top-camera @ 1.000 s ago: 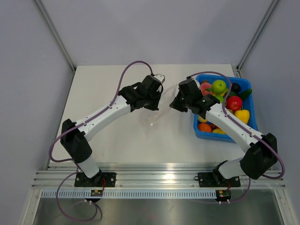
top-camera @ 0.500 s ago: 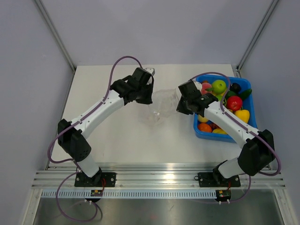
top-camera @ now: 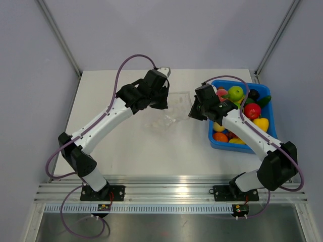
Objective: Place the food in the zip-top bag and seal the zipper
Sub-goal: Open the zipper of the food storage bag at the center of the board, then pick up the fake fruit from the bin.
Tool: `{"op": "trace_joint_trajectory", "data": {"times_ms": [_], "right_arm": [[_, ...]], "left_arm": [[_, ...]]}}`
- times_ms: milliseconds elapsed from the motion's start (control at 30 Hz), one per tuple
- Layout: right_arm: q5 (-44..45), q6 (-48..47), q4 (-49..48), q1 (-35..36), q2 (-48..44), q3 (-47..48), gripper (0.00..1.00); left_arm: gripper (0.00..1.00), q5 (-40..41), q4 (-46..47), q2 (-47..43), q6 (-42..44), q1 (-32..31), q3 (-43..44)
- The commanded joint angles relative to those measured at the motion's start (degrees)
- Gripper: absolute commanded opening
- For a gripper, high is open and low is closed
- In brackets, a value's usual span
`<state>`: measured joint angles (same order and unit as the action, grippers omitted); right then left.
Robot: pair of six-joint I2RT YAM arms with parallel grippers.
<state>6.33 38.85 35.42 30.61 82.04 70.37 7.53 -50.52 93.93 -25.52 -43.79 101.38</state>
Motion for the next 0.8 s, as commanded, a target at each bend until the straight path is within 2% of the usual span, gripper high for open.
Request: {"op": "trace_joint_trajectory", "data": {"times_ms": [0, 33, 100, 133, 167, 233, 367, 500, 600, 667, 733, 767], "right_arm": [[-0.53, -0.97, 0.26, -0.55, 0.66, 1.70, 0.00], [-0.09, -1.14, 0.79, -0.47, 0.84, 1.53, 0.04], [0.53, -1.06, 1.49, -0.55, 0.58, 1.44, 0.21], [0.70, -1.14, 2.19, -0.55, 0.06, 1.61, 0.33], [0.70, -1.41, 2.55, -0.47, -0.30, 1.96, 0.53], [1.22, -2.29, 4.47, -0.55, -1.79, 3.01, 0.62], [4.21, -4.48, 7.29, -0.64, -5.57, 4.43, 0.72], [9.21, -6.51, 10.80, -1.87, -8.47, 6.09, 0.76], [12.82, -7.82, 12.30, -5.37, -10.67, 6.27, 0.79], [13.53, -9.40, 12.57, -10.38, -11.46, 6.19, 0.81], [16.16, -10.72, 11.87, -13.72, -10.77, 5.57, 0.91], [16.43, -12.20, 11.69, -17.13, -10.06, 5.57, 0.93]], "left_arm": [[0.00, 1.43, 1.38, 1.87, -0.32, -0.41, -0.04], [0.00, 1.52, 2.17, 1.87, -0.58, -0.51, -1.70], [0.00, 1.61, 3.50, 2.57, -0.85, -0.51, -2.77], [0.00, 1.61, 3.67, 2.92, -0.85, -0.51, -3.03], [0.00, 2.05, 4.02, 3.19, -0.94, -0.68, -3.64], [0.00, 2.05, 4.47, 3.89, -0.94, -0.77, -4.00], [0.00, 0.65, 5.61, 4.77, -1.02, -0.77, -3.83], [0.00, -0.06, 5.09, 6.17, -1.29, -0.77, -2.25], [0.00, -0.06, 4.47, 6.62, -1.38, -0.77, -1.02], [0.00, -0.23, 4.47, 6.62, -1.38, -0.77, -0.66], [0.00, -0.23, 4.47, 6.62, -1.11, -0.77, -0.49], [0.00, -0.50, 4.47, 6.70, -0.94, -0.77, -0.40]]}}
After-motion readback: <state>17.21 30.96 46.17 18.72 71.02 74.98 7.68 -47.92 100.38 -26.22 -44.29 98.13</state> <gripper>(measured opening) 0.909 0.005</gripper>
